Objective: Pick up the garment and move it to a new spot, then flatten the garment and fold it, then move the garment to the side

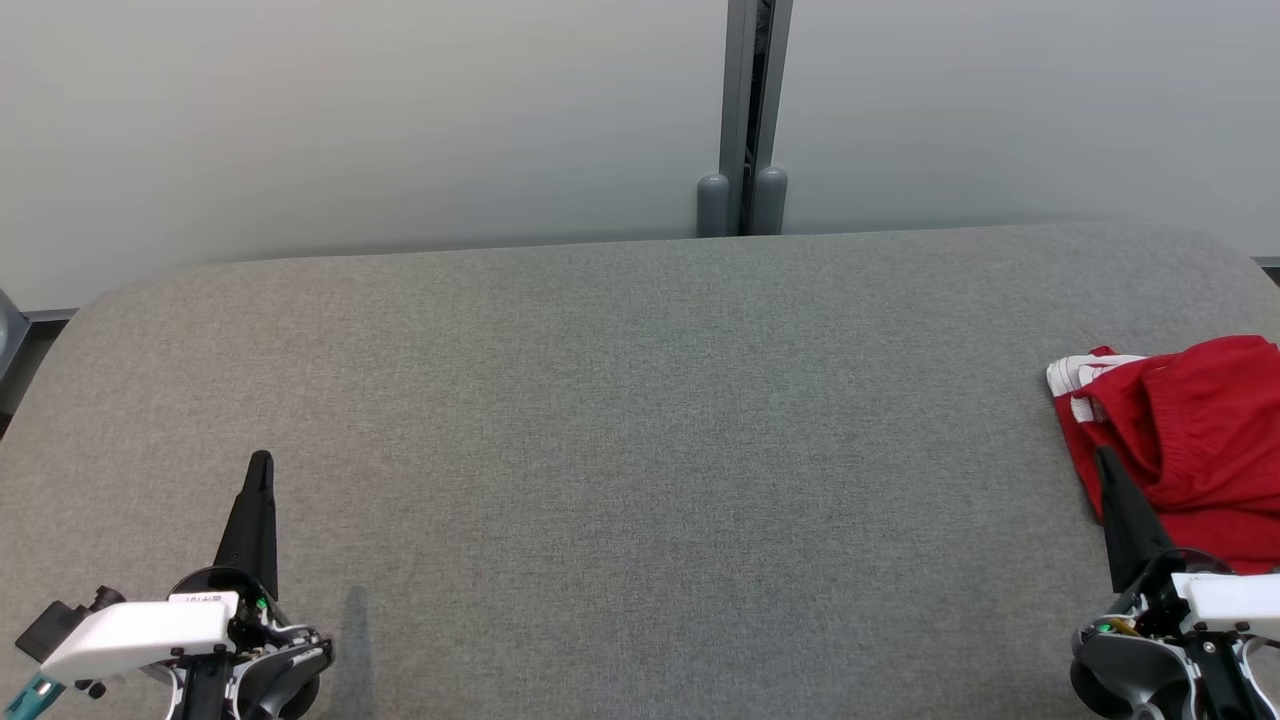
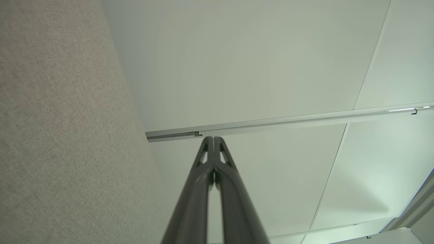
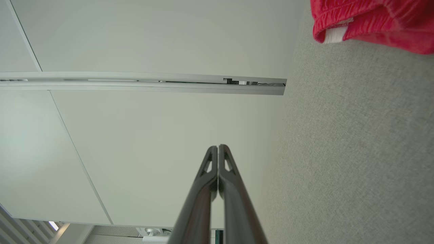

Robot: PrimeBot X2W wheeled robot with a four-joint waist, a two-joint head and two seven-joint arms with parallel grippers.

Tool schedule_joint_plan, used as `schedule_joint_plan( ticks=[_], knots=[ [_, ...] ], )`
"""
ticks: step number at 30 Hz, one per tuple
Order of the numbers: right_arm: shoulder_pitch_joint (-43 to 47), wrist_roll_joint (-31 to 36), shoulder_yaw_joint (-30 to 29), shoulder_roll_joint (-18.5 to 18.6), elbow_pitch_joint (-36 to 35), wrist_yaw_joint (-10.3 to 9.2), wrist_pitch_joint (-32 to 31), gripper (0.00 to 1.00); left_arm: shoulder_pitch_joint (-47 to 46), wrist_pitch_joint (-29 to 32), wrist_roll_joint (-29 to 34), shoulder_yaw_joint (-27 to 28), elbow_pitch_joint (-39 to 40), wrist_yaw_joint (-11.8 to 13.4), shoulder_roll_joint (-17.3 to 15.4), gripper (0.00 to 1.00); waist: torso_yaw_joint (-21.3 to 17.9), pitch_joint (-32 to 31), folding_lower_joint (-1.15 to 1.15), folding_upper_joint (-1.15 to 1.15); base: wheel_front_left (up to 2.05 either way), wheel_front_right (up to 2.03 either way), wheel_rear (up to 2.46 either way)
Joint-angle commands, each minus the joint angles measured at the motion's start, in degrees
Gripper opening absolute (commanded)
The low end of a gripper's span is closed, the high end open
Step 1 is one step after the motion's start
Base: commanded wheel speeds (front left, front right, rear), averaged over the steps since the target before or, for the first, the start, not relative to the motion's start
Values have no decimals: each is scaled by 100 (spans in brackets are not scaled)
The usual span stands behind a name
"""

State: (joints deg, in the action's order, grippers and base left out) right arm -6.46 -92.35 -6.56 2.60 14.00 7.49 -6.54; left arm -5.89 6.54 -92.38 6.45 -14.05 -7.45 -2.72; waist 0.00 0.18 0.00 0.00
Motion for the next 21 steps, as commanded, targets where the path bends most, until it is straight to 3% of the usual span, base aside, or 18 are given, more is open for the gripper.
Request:
schedule_joint_plan(
  ticks=[1, 21],
  knots=[
    [51, -14, -6, 53, -21, 0, -20, 0, -70, 19, -8, 24, 15, -16, -30, 0, 0, 0, 0, 0, 0, 0, 0],
    [51, -14, -6, 53, -21, 0, -20, 0, -70, 18, -8, 24, 15, -16, -30, 0, 0, 0, 0, 0, 0, 0, 0]
  ],
)
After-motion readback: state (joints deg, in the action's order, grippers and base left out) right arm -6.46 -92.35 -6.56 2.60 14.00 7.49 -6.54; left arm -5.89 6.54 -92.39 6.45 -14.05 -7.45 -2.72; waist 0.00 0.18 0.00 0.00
